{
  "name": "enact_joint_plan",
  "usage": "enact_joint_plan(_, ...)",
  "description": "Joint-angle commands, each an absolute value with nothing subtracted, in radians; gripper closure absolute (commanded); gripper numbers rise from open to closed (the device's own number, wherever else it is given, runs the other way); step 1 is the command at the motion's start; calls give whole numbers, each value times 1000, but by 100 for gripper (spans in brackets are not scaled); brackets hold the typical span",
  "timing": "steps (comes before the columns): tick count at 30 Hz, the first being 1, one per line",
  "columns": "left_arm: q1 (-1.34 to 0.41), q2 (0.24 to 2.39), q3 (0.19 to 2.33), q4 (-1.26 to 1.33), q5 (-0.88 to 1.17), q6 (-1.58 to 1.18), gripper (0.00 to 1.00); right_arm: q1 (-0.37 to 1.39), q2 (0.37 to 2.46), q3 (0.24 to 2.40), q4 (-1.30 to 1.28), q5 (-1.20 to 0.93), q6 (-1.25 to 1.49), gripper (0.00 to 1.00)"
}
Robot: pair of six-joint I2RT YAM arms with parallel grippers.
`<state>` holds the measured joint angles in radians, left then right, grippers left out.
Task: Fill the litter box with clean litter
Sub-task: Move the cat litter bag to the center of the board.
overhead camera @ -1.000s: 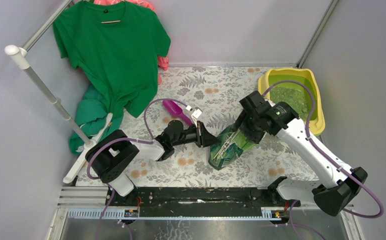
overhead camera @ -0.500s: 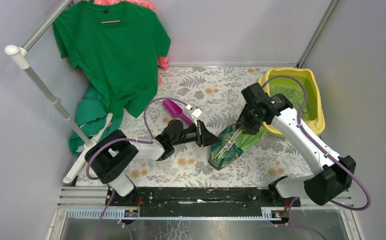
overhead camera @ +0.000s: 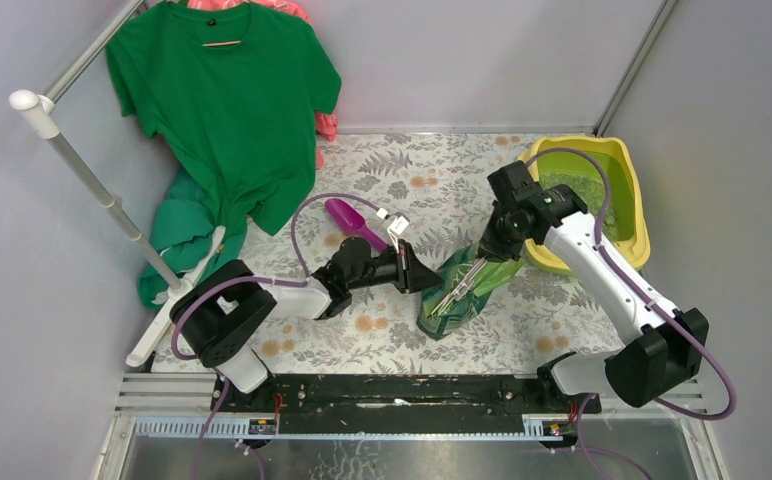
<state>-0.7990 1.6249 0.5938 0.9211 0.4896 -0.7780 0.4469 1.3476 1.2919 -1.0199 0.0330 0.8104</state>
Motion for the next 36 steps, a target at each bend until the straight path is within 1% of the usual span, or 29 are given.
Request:
enact_joint_plan(1, -809, 1630, 624, 915, 471, -747, 75, 403, 1376, 1313, -925, 35, 739, 100)
enact_joint_plan(8, -815, 1633, 633, 870, 438, -735, 76, 328, 1437, 1350, -832, -51, 686, 100)
enact_joint_plan(18, -814, 1634, 646, 810, 389, -713, 76, 241, 1555, 1525, -778, -100, 612, 100)
enact_joint_plan(25, -815, 1645, 662, 771, 368, -696, 76, 165, 1633, 1582, -683, -162, 581, 100)
enact_joint_plan(32, -813, 1583, 658, 690, 316, -659, 78, 87, 1766, 1728, -634, -220, 508, 100)
enact_joint_plan(36, -814, 1524, 678, 582, 295, -620, 78, 49, 1832, 1783, -609, -256, 473, 100)
